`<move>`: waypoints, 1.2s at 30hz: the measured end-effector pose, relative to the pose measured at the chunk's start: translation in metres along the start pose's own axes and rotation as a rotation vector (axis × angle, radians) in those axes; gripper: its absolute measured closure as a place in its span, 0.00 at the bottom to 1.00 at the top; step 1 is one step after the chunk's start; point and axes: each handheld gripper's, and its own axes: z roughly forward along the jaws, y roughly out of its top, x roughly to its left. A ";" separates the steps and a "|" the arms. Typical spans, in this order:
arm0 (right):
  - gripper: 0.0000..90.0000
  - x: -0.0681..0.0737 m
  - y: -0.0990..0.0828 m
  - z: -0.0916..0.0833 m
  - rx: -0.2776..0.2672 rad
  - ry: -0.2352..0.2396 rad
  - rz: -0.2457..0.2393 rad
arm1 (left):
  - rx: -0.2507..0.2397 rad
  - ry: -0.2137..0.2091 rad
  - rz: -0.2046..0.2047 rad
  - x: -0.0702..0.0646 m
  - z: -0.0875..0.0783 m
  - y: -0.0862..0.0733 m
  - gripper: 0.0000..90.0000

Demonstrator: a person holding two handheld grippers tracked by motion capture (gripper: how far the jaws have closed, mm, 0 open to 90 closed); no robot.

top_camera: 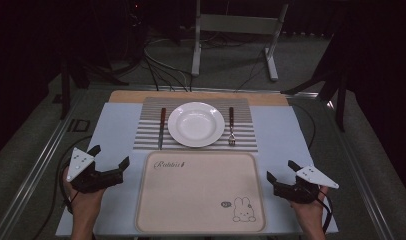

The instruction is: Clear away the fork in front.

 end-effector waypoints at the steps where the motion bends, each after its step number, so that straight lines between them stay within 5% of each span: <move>1: 0.13 0.000 0.000 0.000 0.004 -0.001 0.001 | -0.002 -0.001 0.000 0.000 0.000 0.000 0.00; 19: 0.13 -0.003 0.002 0.003 0.008 -0.017 0.036 | 0.012 0.009 0.005 -0.001 0.003 -0.003 0.00; 36: 0.13 -0.006 0.029 0.009 0.030 -0.045 0.059 | 0.032 0.006 0.011 -0.004 0.008 -0.006 0.00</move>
